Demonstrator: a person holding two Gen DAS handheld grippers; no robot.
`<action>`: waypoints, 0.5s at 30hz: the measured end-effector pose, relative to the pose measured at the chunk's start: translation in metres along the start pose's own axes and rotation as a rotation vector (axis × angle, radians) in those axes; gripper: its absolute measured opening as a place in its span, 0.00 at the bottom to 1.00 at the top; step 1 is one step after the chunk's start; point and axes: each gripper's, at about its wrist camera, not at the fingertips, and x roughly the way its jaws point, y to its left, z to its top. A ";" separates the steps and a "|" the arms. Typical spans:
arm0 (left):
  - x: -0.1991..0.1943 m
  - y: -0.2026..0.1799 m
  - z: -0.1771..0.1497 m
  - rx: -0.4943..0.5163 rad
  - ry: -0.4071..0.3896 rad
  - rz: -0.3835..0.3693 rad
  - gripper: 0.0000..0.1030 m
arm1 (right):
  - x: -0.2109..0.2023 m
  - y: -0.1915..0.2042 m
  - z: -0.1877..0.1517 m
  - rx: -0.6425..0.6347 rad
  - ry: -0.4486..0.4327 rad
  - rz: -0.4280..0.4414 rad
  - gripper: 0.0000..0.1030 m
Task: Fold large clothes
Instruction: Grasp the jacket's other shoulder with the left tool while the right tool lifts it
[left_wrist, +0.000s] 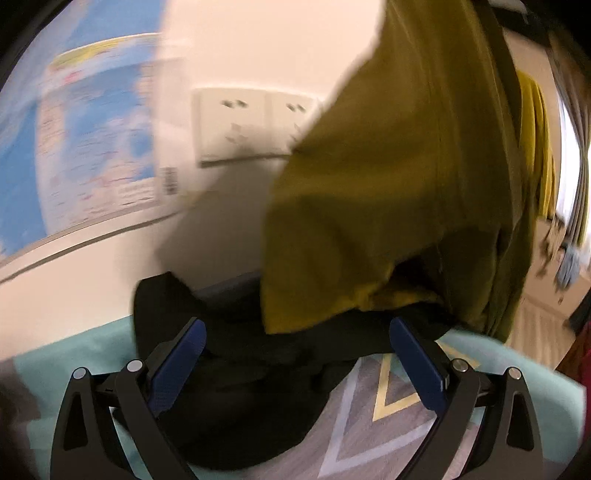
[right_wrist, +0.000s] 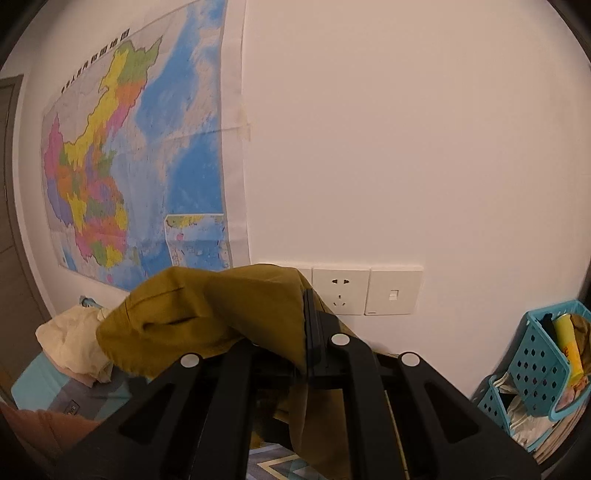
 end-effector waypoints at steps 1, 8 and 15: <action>0.008 -0.006 0.000 0.027 0.002 0.022 0.94 | -0.001 0.000 0.000 0.002 -0.002 0.002 0.04; 0.056 0.013 0.024 -0.035 0.063 0.153 0.49 | -0.022 -0.013 -0.007 0.012 -0.036 0.003 0.04; 0.026 0.033 0.089 -0.103 -0.035 0.032 0.00 | -0.069 -0.037 -0.001 0.025 -0.070 -0.077 0.04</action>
